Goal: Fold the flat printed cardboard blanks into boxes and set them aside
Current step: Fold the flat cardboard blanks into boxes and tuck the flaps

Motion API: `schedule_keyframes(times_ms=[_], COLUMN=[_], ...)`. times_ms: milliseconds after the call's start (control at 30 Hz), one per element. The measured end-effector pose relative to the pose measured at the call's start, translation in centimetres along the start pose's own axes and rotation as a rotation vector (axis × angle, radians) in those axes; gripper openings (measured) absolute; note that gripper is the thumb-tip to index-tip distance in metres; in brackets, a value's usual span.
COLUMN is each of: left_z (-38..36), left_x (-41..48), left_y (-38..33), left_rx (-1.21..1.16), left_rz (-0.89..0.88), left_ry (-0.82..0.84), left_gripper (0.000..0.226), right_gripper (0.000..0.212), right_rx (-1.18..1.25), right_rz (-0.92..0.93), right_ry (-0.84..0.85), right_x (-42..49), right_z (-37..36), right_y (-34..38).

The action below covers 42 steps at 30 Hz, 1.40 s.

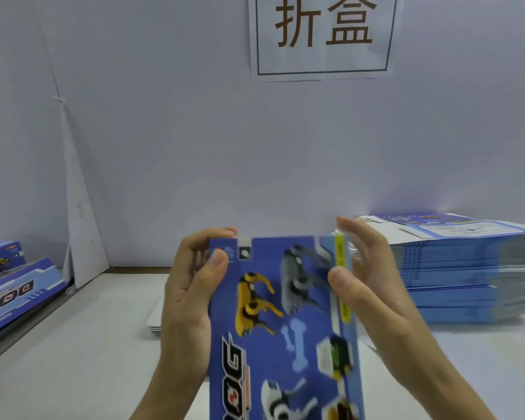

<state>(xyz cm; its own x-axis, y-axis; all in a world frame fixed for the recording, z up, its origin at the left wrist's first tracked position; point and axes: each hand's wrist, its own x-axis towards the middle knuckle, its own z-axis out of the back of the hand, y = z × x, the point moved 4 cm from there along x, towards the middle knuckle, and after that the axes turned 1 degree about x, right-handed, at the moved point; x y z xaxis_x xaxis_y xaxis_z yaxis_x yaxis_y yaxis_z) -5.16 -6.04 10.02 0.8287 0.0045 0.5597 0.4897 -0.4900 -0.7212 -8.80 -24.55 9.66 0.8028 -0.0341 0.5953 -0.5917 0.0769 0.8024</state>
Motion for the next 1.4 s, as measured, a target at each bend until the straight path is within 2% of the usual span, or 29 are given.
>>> schedule_keyframes(times_ms=[100,167,200,267,333,400,433,500,567,600,667,700,733,833,1000,1067,1133,1233,1300,1400], left_z=[2.7,4.8,5.6,6.5,6.8,5.7,4.7,2.2,1.1,1.0,1.6,2.3,2.8,3.1,3.0,3.3,3.6,4.0,4.1,4.4], left_x=[0.9,1.3,1.4,1.7,1.8,2.2,2.4,2.8,3.1,2.9,2.0,1.6,1.5,1.8,1.8,2.0,2.1,2.3,2.3,2.4], left_y=[0.7,1.8,2.5,3.9,4.4,4.2,4.0,3.4,3.3,3.4,3.2,3.0,2.8,2.9,3.4,3.6,3.7,3.9,4.1,4.3], left_rx=[0.008,0.013,0.013,0.018,0.029,0.089,0.159,0.280,0.364,0.423,0.584,0.644,0.679,0.715,0.706,0.687,0.666,0.616,0.616,0.624], left_rz=[0.001,0.077,0.146,0.276,0.315,0.330,0.354,0.396,0.413,0.402,0.316,0.269,0.231,0.224,0.269,0.283,0.286,0.294,0.314,0.311], left_ry=[-0.297,-0.477,-0.539,-0.592,-0.585,-0.418,-0.275,0.008,0.090,0.114,0.117,0.067,0.029,0.019,0.040,0.024,0.014,-0.003,-0.001,-0.008], left_gripper=[0.007,0.007,0.013,0.036,0.028,0.022,0.032,0.075,0.119,0.117,0.048,0.020,0.013,0.020,0.021,0.021,0.019,0.011,0.010,0.011], right_gripper=[0.078,0.089,0.090,0.076,0.044,0.024,0.019,0.013,0.015,0.017,0.026,0.029,0.030,0.025,0.044,0.040,0.034,0.041,0.017,0.012], right_rx=[-0.018,-0.105,-0.157,-0.201,-0.158,-0.100,-0.084,-0.069,-0.027,-0.015,0.000,0.004,0.008,0.084,0.578,0.597,0.555,0.515,0.630,0.780], right_rz=[-0.301,-0.387,-0.397,-0.384,-0.357,-0.379,-0.381,-0.379,-0.392,-0.389,-0.367,-0.357,-0.346,-0.382,-0.744,-0.738,-0.652,-0.609,-0.704,-0.834], right_ry=[0.358,0.637,0.698,0.605,0.338,0.072,-0.016,-0.113,-0.158,-0.170,-0.188,-0.202,-0.215,-0.268,-0.242,-0.182,-0.073,0.026,-0.031,-0.104], right_x=[-0.2,-0.9,-1.2,-0.9,0.0,0.5,0.6,0.7,0.8,0.8,0.9,0.9,0.9,0.9,0.4,0.4,0.7,0.7,0.3,-0.2], right_z=[0.1,0.2,0.2,0.4,0.4,1.0,1.3,1.9,2.3,2.5,2.6,2.7,2.8,3.3,2.9,2.9,3.2,3.0,2.5,1.6], right_y=[-1.9,-2.6,-2.9,-3.5,-3.7,-3.9,-4.0,-4.2,-4.2,-4.1,-4.1,-4.0,-4.1,-5.0,-8.4,-8.6,-8.2,-8.1,-9.3,-10.1])
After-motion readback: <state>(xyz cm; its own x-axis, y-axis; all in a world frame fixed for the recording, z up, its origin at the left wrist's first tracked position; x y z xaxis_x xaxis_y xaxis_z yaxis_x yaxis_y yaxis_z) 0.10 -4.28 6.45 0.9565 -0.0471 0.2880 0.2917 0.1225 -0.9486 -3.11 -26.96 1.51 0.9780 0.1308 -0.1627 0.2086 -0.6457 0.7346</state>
